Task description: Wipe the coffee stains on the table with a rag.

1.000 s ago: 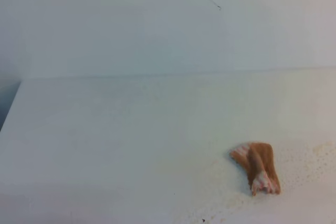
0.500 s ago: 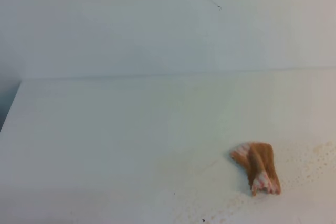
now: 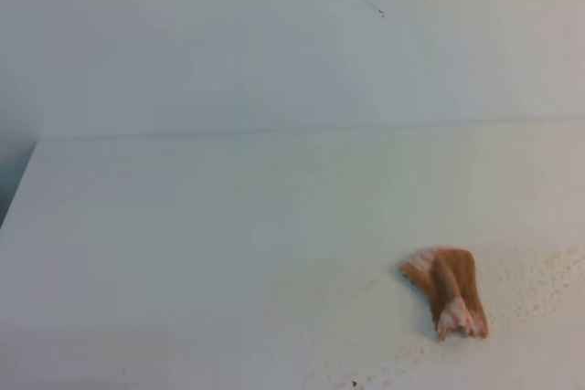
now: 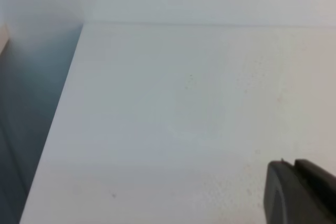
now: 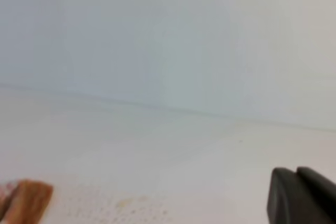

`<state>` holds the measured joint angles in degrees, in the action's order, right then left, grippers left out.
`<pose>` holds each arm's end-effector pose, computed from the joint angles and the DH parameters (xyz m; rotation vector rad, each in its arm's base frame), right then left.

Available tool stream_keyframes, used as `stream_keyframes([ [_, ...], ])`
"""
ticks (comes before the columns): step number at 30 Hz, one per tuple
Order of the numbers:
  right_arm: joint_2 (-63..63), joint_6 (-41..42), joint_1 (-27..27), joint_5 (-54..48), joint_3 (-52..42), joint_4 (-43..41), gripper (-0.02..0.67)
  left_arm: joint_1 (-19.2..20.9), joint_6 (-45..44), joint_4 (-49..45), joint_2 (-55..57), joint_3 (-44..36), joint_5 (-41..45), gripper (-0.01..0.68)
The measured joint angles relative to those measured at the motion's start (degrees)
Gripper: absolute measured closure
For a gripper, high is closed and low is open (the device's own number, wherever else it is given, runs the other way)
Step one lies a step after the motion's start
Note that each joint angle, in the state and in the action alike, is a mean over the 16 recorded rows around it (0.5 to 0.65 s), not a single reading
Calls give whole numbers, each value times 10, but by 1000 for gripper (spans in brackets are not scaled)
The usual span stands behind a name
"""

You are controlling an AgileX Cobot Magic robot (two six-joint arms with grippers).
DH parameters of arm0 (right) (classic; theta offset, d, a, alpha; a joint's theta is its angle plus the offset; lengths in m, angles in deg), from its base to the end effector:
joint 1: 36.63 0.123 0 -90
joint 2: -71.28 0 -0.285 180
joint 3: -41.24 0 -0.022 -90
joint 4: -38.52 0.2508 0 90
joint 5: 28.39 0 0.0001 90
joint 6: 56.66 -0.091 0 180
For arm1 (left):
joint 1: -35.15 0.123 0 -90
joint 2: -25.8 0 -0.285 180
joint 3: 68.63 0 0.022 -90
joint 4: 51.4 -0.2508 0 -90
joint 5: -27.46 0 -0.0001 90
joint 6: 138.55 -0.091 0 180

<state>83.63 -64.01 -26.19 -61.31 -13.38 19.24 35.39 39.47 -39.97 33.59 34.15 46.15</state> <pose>0.0348 -0.0102 0.2891 -0.1575 1.7097 -0.1364 0.0539 -0.0056 0.1843 -0.0981 1.8038 -0.1645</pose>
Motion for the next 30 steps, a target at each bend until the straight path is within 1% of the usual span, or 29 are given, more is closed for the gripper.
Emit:
stream_keyframes([
  [7, -36, 50, -123, 90, -64, 63, 649, 0, 0, 0, 0, 0, 0, 674],
  [10, -46, 74, -158, 125, -104, 90, 649, 0, 0, 0, 0, 0, 0, 674],
  [12, -49, 88, -171, 146, -133, 105, 649, 0, 0, 0, 0, 0, 0, 674],
  [16, -50, 95, -179, 172, -181, 119, 649, 0, 0, 0, 0, 0, 0, 674],
  [20, -50, 73, -168, 169, -211, 114, 649, 0, 0, 0, 0, 0, 0, 674],
  [30, -50, 9, -143, 142, -229, 99, 649, 0, 0, 0, 0, 0, 0, 674],
])
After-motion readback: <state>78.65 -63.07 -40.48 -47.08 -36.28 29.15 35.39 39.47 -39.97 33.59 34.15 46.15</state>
